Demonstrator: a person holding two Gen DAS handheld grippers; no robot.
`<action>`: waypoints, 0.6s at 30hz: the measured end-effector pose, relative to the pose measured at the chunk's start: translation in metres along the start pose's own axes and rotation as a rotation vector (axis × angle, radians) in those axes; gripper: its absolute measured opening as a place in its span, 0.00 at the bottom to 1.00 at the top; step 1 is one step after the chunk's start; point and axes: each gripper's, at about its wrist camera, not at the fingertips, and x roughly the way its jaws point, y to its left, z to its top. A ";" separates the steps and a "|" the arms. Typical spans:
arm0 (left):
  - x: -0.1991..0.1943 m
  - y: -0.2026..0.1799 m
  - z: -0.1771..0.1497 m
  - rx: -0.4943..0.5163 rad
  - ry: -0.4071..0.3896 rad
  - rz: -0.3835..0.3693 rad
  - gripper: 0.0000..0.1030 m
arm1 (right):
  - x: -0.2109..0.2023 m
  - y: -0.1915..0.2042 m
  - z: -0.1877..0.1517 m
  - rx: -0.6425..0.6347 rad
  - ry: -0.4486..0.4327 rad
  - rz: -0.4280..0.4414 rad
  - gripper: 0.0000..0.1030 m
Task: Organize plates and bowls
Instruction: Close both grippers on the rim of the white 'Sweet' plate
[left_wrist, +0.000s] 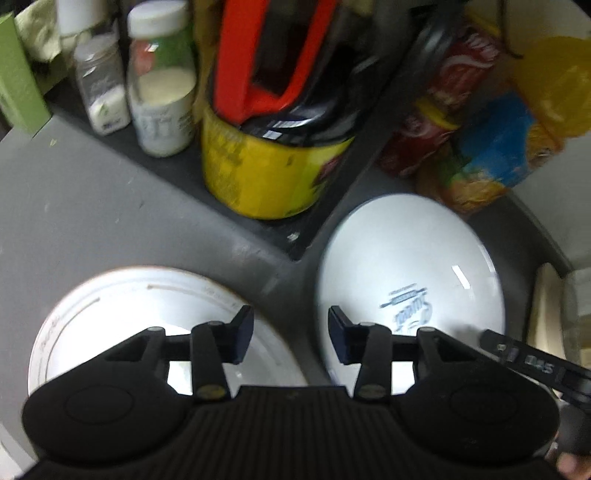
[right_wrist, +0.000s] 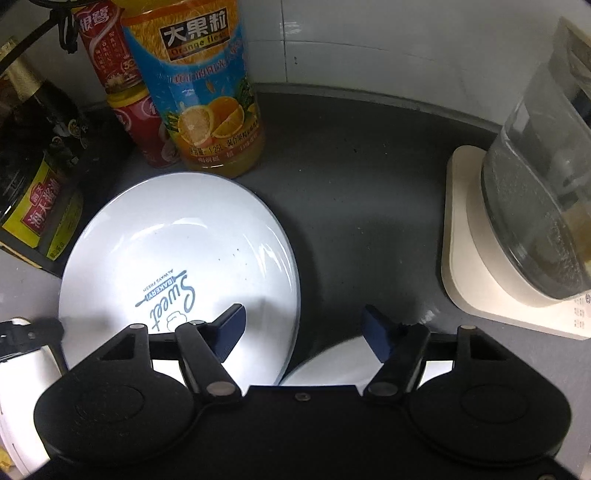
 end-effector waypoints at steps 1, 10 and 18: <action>0.000 -0.002 0.002 0.001 0.002 -0.006 0.42 | 0.001 0.000 0.000 0.000 0.000 0.004 0.65; 0.023 -0.002 0.018 -0.015 0.049 -0.037 0.39 | 0.017 -0.004 0.005 0.052 0.044 0.039 0.48; 0.048 0.010 0.025 -0.085 0.105 -0.104 0.28 | 0.031 -0.006 0.009 0.085 0.093 0.077 0.37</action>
